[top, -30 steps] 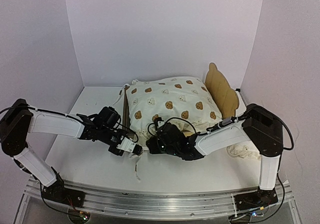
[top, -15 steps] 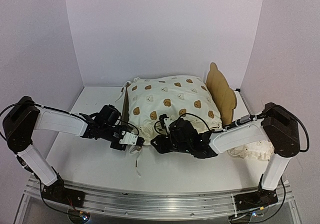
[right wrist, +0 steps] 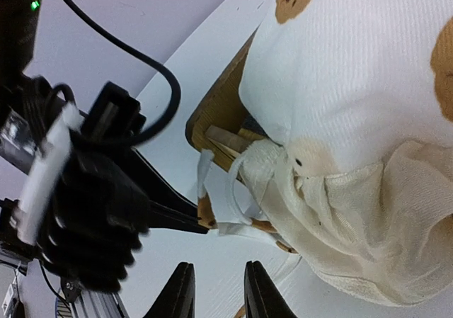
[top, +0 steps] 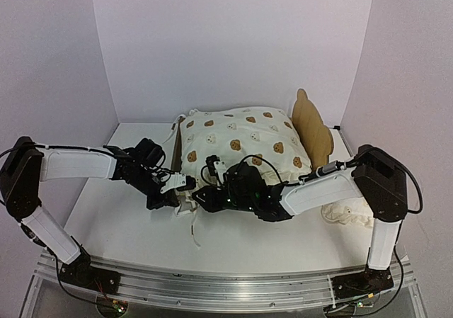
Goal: Set up the pet bed
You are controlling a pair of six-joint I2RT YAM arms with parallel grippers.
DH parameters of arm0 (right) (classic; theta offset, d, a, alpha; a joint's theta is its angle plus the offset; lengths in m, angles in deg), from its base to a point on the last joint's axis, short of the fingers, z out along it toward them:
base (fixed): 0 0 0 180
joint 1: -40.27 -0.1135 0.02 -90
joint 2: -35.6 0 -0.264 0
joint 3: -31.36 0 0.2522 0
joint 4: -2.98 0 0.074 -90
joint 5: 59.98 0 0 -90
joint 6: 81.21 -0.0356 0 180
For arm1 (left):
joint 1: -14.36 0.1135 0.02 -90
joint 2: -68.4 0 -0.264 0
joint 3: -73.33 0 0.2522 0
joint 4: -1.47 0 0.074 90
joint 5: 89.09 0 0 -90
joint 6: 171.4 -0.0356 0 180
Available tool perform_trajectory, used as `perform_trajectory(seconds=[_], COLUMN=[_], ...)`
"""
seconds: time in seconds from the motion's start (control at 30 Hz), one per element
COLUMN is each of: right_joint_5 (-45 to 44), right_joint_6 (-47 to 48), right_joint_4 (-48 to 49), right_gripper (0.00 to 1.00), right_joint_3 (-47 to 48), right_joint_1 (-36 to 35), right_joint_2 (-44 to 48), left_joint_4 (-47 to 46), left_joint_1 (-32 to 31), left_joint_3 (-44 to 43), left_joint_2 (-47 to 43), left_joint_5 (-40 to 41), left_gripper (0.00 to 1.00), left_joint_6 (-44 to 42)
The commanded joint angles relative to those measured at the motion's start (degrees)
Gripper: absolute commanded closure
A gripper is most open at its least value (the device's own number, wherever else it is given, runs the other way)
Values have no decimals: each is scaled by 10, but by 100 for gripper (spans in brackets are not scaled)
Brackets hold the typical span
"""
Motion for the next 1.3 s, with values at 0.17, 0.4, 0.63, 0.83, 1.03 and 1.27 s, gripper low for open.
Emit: perform_trajectory(seconds=[0.17,0.4,0.63,0.83,1.03,1.27], right_joint_5=[-10,-16,-60,-82,-99,-158], right_joint_6=[48,121,141,152,148,160], right_joint_4=[34,34,33,33,33,33], right_gripper=[72,70,72,81,82,76], right_joint_3=[42,83,104,113,125,125], right_joint_1=[-9,-11,-11,-12,-12,-12], right_joint_2=[-33,-77,-105,-120,-132,-140], left_joint_4=[132,63,36,21,13,10], left_joint_1=[1,5,10,19,23,23], left_joint_3=[-92,-53,-36,-22,-20,-22], left_joint_2=[17,22,20,13,10,5], left_joint_5=[-87,-113,-105,-100,-121,-125], left_gripper=[100,100,100,100,100,100], left_joint_6=[350,450,453,449,416,401])
